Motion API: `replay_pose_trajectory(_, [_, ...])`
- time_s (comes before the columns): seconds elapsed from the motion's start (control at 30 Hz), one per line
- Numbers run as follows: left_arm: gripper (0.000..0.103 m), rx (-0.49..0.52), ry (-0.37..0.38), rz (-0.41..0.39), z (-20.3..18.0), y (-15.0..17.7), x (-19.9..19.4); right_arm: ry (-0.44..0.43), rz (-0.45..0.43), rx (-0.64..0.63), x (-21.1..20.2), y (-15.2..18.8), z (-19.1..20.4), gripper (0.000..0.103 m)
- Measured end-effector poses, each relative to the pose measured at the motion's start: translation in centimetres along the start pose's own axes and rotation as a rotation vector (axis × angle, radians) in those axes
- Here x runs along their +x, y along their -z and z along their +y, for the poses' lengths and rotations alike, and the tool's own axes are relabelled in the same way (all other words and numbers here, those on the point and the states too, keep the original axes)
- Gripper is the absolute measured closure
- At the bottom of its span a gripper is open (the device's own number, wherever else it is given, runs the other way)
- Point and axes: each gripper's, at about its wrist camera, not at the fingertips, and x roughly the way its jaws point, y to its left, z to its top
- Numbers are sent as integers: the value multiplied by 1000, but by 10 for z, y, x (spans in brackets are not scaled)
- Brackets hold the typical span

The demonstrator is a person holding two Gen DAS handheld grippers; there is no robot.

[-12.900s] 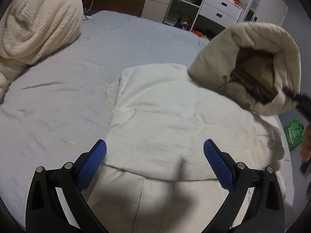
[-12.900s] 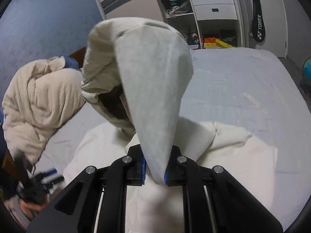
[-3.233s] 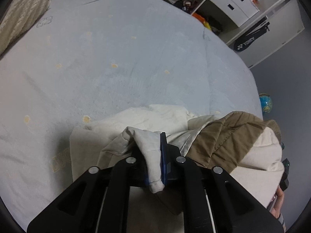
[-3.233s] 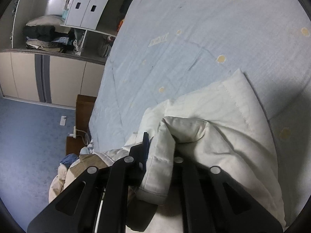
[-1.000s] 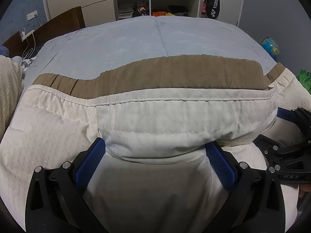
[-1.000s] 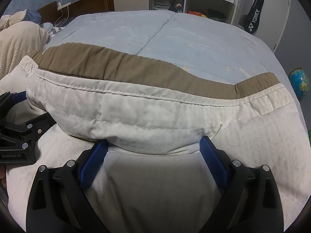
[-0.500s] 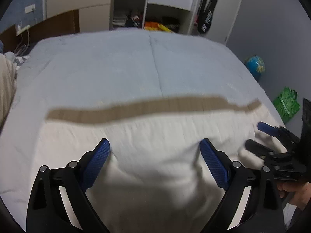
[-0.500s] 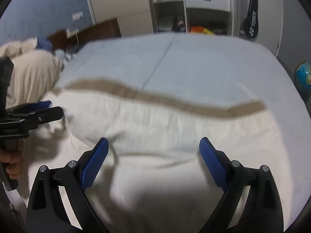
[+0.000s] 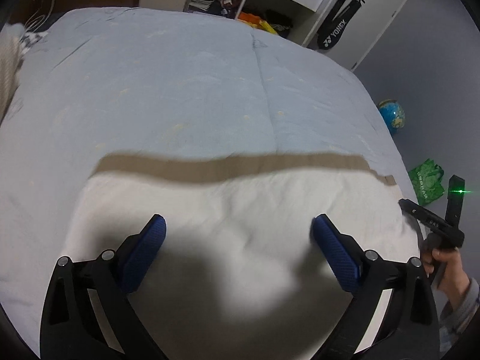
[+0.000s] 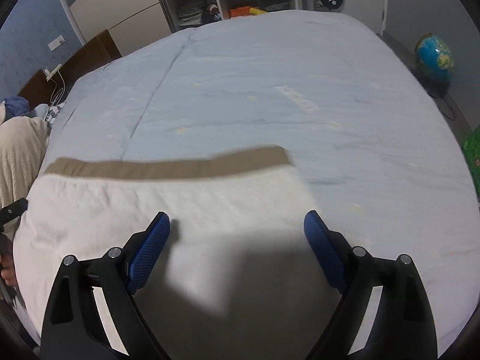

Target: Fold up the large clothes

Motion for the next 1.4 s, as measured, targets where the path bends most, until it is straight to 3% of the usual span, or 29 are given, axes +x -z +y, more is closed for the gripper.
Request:
replay_pose_trajectory(0.13, [8, -24, -30, -7, 21, 35, -29, 36, -9, -10, -25, 27, -21, 17])
replay_pose_trajectory(0.27, [7, -50, -45, -25, 32, 70, -56, 29, -17, 83, -47, 62, -56, 17])
replay_pose_trajectory(0.4, [7, -48, -107, -1, 34, 105, -66, 41, -18, 162, -69, 103, -76, 17])
replay_pose_trajectory(0.57, [7, -124, -94, 7, 45, 144, -84, 47, -42, 202, -100, 135, -85, 17])
replay_pose_trajectory(0.93, [7, -62, -146, -46, 0, 199, -118, -2, -86, 74, -161, 173, -52, 16])
replay_pose_trajectory(1.07, [7, -57, -110, -67, -12, 210, -129, -23, -98, 23, -174, 196, -31, 16])
replay_pose_trajectory(1.4, [7, 88, -155, -133, -62, 239, -150, -61, -115, -36, -188, 235, 8, 16])
